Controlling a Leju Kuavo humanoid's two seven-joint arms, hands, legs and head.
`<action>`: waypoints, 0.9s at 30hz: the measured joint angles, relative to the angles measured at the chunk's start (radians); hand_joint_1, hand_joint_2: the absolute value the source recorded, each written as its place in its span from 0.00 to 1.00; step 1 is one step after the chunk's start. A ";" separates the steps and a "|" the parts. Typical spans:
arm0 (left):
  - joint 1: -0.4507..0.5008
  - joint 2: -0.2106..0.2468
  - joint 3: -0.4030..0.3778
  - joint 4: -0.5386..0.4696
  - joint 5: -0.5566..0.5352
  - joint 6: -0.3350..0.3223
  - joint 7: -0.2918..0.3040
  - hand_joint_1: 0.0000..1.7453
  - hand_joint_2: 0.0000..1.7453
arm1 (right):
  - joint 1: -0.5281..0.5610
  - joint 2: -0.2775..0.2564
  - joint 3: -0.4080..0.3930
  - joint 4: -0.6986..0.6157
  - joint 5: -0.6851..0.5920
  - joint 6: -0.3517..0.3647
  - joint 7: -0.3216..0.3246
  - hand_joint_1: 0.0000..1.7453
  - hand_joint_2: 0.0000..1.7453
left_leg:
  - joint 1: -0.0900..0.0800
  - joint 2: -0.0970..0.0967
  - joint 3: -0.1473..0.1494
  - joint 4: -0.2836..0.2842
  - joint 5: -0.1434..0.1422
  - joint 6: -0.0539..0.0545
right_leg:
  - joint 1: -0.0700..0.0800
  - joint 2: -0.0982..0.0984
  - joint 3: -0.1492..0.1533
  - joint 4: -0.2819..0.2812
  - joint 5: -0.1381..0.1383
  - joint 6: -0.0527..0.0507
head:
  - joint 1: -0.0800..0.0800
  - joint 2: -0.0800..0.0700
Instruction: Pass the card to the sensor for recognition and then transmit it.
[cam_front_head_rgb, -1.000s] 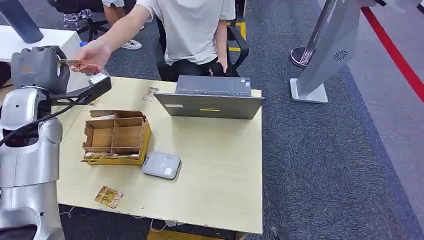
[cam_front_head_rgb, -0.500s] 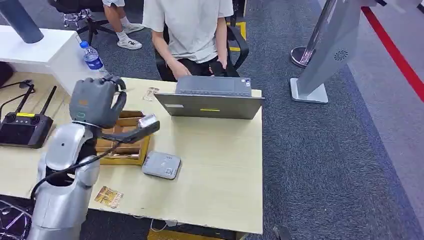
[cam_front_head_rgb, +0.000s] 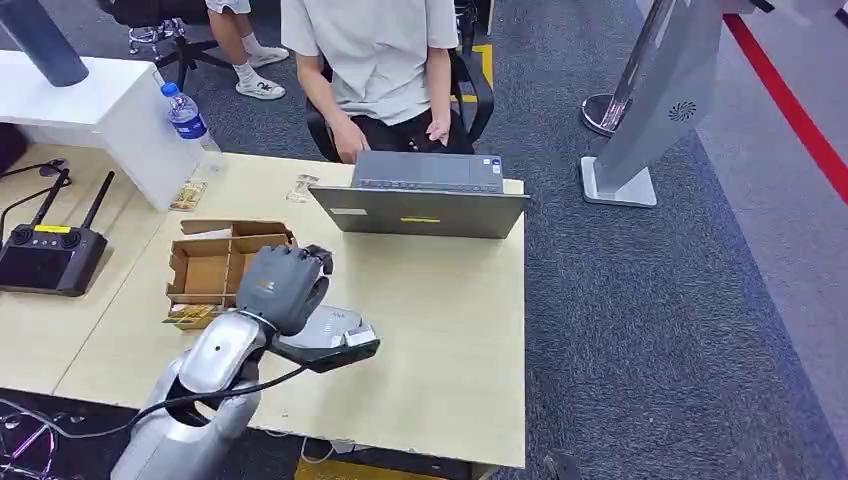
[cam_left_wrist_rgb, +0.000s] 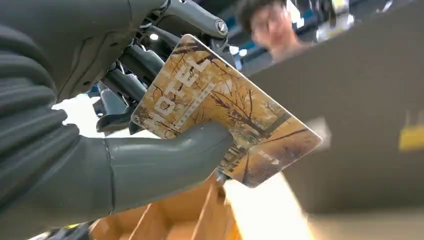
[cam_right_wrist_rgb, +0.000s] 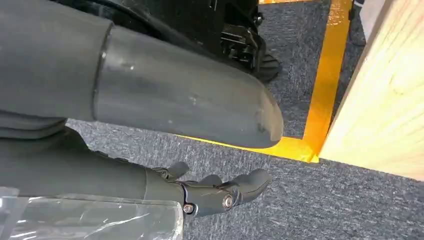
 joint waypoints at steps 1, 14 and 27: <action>0.005 0.001 -0.002 0.021 -0.011 -0.002 0.013 1.00 1.00 | -0.002 0.000 0.000 0.000 0.006 0.001 0.003 0.00 0.00 | 0.000 0.000 0.000 0.000 0.000 0.000 | 0.000 0.000 0.000 0.000 0.000 0.000 | 0.000 0.000; 0.054 -0.050 0.065 0.251 -0.136 -0.020 0.099 1.00 1.00 | -0.011 0.000 0.000 0.000 0.047 0.004 0.028 0.00 0.00 | 0.000 -0.001 0.000 0.000 0.000 0.000 | 0.000 -0.001 0.001 0.000 0.000 0.000 | 0.000 0.000; 0.072 -0.092 0.110 0.090 -0.138 0.190 -0.002 1.00 1.00 | 0.016 0.000 -0.022 0.000 0.024 -0.002 -0.010 0.00 0.00 | 0.000 -0.004 -0.002 0.000 0.001 0.000 | 0.000 -0.004 0.000 0.000 0.000 0.000 | 0.000 0.000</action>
